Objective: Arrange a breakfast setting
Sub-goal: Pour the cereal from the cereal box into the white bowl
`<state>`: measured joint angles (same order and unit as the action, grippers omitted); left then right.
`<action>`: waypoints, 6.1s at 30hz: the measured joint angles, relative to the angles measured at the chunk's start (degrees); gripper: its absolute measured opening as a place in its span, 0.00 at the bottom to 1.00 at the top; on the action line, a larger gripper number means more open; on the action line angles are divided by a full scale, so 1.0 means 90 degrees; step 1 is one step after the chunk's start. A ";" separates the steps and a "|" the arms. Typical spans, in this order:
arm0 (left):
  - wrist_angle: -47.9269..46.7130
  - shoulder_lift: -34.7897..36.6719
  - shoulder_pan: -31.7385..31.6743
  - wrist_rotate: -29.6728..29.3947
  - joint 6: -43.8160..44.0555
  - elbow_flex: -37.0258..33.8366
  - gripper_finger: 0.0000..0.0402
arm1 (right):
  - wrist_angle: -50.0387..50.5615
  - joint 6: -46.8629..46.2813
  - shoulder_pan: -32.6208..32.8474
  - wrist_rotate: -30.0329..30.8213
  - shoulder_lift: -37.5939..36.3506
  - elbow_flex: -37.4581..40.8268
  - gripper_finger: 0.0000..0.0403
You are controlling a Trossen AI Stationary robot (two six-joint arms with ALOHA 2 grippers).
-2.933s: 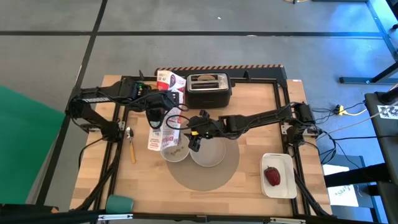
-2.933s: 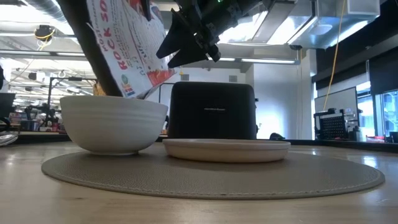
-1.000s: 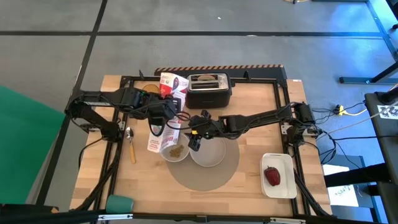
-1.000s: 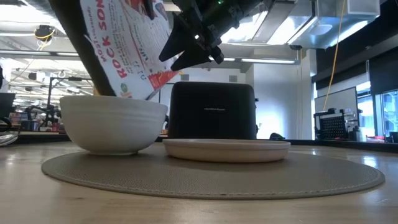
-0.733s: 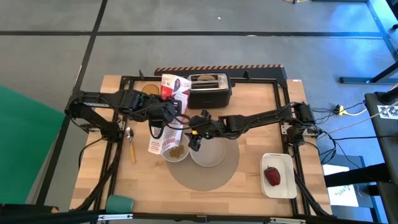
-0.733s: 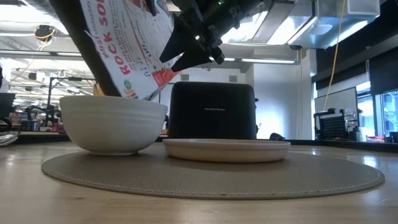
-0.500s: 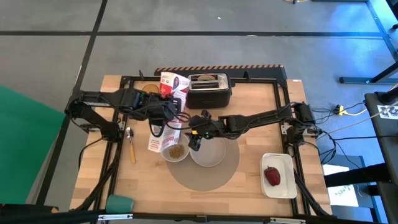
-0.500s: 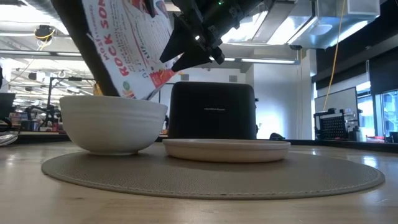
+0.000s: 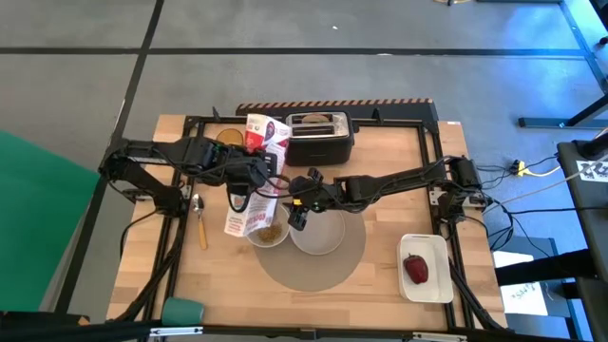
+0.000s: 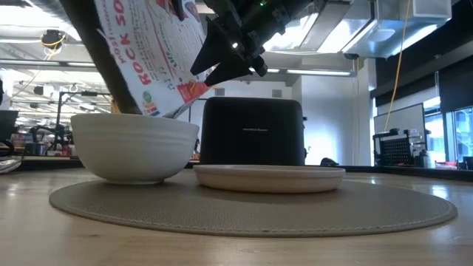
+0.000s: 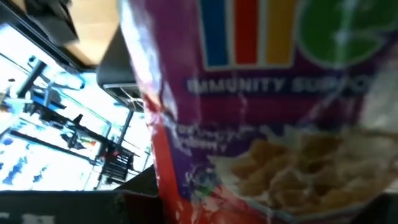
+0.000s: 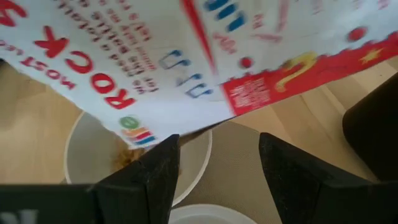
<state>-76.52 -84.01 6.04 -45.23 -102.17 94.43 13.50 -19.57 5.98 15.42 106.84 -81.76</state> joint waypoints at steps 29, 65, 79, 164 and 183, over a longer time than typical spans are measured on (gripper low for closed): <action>-0.0175 0.0002 -0.0684 0.0644 0.0625 0.0000 0.39 | -0.0086 -0.0297 0.0158 0.0010 -0.0057 0.0000 0.52; -0.0273 0.0002 -0.1731 0.1501 0.0631 -0.0002 0.40 | 0.0083 -0.0514 0.0848 0.1049 -0.0760 -0.0007 0.52; -0.0262 0.0002 -0.1934 0.1806 0.0780 -0.0002 0.40 | 0.0095 -0.0512 0.0845 0.1000 -0.0780 -0.0004 0.52; 0.1887 0.0920 -0.3107 0.4653 0.5200 0.0000 0.39 | 0.2369 0.0394 -0.1851 0.0549 -0.5466 0.0000 0.52; 0.5337 0.0920 -0.3451 0.6819 0.8083 0.0000 0.38 | 0.2072 0.1070 -0.1877 -0.0999 -0.6741 -0.0005 0.77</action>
<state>-28.49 -75.72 -25.02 16.14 -29.42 94.43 32.14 -9.95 -10.92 6.43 46.18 -81.80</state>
